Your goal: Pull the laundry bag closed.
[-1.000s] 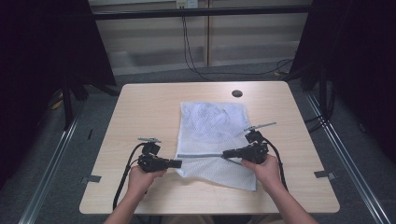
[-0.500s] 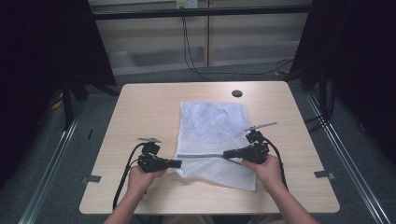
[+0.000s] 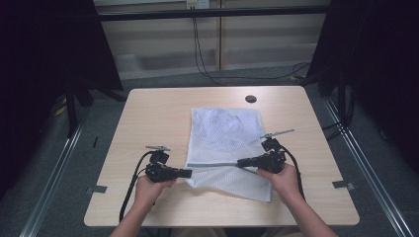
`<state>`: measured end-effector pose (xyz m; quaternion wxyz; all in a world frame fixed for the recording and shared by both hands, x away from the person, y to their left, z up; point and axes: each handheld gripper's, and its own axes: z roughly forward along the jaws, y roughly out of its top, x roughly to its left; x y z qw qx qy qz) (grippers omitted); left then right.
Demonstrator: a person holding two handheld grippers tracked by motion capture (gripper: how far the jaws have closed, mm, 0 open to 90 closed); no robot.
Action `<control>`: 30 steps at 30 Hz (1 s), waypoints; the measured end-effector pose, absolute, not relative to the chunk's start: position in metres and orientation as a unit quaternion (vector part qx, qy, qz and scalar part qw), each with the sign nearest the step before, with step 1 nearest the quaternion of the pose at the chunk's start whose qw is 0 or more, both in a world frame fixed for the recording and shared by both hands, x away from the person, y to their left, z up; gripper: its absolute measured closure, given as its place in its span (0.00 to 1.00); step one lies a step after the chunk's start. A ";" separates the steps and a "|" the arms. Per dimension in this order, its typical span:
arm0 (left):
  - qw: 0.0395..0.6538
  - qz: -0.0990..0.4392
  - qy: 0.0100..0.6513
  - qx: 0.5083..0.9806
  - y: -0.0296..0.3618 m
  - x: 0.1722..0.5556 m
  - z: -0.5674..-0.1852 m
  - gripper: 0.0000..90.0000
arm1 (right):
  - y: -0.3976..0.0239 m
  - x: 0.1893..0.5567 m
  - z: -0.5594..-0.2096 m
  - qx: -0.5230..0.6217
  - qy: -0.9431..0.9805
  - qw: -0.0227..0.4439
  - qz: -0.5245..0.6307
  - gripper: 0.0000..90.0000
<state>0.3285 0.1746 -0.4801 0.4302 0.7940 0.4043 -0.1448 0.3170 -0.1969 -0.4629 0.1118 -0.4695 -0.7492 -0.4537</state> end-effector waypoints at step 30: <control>0.434 -0.147 0.409 0.789 0.176 0.329 -0.481 0.98 | -0.211 0.310 -0.462 -0.478 -0.751 0.106 -0.443 0.97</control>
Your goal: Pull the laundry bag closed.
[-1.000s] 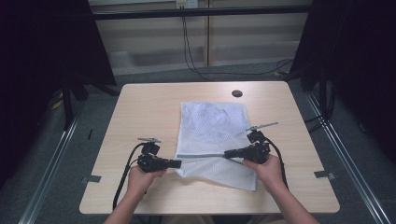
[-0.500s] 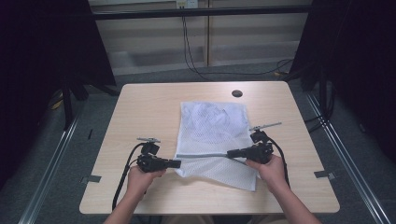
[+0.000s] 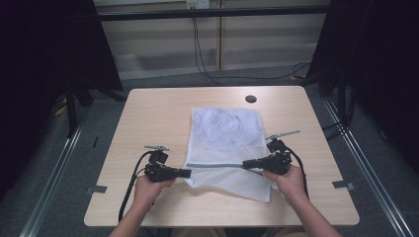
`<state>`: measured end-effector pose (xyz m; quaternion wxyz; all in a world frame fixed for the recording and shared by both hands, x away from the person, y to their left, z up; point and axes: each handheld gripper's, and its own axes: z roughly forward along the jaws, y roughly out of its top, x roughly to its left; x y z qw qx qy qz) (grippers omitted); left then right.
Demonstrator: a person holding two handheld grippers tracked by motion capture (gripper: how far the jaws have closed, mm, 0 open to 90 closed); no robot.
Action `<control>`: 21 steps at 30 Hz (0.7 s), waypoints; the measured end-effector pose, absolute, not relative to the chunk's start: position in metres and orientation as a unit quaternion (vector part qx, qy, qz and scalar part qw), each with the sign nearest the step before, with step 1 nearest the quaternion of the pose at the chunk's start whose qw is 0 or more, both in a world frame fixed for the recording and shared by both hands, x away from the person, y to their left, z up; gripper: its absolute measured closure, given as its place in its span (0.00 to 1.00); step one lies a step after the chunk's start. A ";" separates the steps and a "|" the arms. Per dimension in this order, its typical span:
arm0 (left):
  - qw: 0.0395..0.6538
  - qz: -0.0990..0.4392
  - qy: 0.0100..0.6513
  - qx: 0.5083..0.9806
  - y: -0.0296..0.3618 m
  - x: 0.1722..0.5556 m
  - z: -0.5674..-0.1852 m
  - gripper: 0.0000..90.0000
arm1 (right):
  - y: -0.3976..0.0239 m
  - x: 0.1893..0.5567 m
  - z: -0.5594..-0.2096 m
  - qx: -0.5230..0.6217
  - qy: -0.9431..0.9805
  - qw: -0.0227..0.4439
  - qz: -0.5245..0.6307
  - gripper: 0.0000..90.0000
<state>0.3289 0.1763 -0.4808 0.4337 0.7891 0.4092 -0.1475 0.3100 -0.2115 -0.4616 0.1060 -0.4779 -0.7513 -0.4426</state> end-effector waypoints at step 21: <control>0.432 -0.149 0.409 0.790 0.177 0.329 -0.481 0.98 | -0.219 0.307 -0.462 -0.479 -0.745 0.107 -0.451 0.97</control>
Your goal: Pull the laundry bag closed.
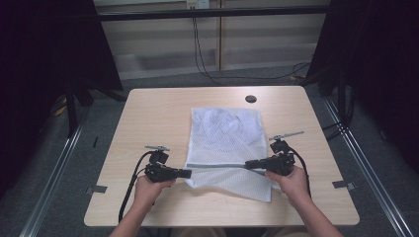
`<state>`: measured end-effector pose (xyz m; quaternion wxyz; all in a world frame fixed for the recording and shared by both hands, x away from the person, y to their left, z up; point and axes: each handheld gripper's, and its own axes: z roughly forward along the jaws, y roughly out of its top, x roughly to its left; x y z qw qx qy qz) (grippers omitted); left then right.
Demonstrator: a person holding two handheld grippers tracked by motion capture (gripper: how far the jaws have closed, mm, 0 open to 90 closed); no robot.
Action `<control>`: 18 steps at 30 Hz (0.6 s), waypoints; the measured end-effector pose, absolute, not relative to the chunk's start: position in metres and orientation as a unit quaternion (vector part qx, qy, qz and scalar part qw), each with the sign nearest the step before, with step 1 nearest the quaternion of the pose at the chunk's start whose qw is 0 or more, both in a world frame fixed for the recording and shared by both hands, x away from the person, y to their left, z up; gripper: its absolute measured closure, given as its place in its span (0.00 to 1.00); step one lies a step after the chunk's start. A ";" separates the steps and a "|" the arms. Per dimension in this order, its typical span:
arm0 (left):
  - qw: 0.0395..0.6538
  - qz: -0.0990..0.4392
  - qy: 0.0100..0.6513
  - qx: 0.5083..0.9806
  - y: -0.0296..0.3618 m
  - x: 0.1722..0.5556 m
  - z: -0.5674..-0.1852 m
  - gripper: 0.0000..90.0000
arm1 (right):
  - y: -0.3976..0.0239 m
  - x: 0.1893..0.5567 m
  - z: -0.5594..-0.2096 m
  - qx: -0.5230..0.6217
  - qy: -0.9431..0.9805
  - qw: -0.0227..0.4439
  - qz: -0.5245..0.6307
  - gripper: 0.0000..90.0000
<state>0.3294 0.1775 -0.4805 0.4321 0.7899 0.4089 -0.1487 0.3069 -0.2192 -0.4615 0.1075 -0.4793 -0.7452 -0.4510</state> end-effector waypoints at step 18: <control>0.434 -0.149 0.411 0.788 0.180 0.330 -0.481 0.98 | -0.234 0.306 -0.462 -0.492 -0.738 0.100 -0.451 0.97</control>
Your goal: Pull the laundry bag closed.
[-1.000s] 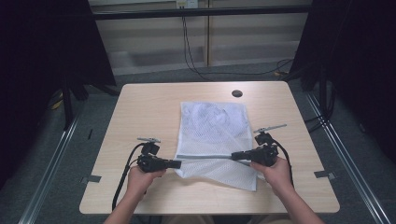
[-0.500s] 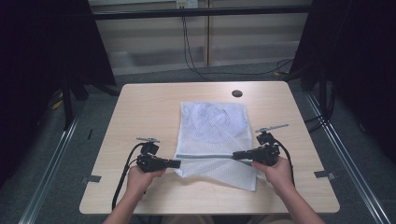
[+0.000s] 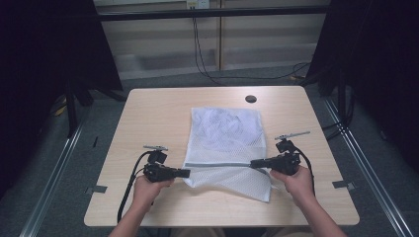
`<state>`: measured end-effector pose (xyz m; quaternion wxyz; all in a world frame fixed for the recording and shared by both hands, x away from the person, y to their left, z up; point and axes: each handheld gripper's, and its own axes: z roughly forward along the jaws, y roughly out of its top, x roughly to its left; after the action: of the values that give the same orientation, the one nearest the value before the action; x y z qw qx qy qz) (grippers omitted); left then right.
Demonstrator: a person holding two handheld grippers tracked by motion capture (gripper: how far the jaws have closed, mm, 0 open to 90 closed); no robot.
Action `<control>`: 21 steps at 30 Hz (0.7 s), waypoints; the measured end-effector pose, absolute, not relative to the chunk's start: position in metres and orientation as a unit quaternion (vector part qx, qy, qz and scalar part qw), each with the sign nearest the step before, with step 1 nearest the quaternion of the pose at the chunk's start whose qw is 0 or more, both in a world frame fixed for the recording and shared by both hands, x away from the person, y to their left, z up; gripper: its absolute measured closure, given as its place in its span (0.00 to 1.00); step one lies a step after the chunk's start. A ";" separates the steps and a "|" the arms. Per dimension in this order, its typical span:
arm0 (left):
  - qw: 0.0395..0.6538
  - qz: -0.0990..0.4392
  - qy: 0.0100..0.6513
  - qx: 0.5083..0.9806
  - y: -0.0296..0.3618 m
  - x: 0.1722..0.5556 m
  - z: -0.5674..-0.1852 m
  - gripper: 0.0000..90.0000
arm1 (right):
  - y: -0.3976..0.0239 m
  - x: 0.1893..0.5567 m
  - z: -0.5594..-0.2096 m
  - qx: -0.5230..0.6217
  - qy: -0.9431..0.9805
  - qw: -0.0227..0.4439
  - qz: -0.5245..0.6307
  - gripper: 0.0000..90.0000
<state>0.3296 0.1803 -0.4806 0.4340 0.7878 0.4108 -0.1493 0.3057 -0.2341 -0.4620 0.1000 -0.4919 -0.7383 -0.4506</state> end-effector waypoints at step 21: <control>0.434 -0.146 0.417 0.785 0.182 0.329 -0.480 0.98 | -0.250 0.302 -0.462 -0.503 -0.733 0.095 -0.447 0.97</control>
<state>0.3294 0.1822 -0.4801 0.4343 0.7848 0.4172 -0.1465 0.3025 -0.2495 -0.4622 0.0948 -0.5033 -0.7332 -0.4473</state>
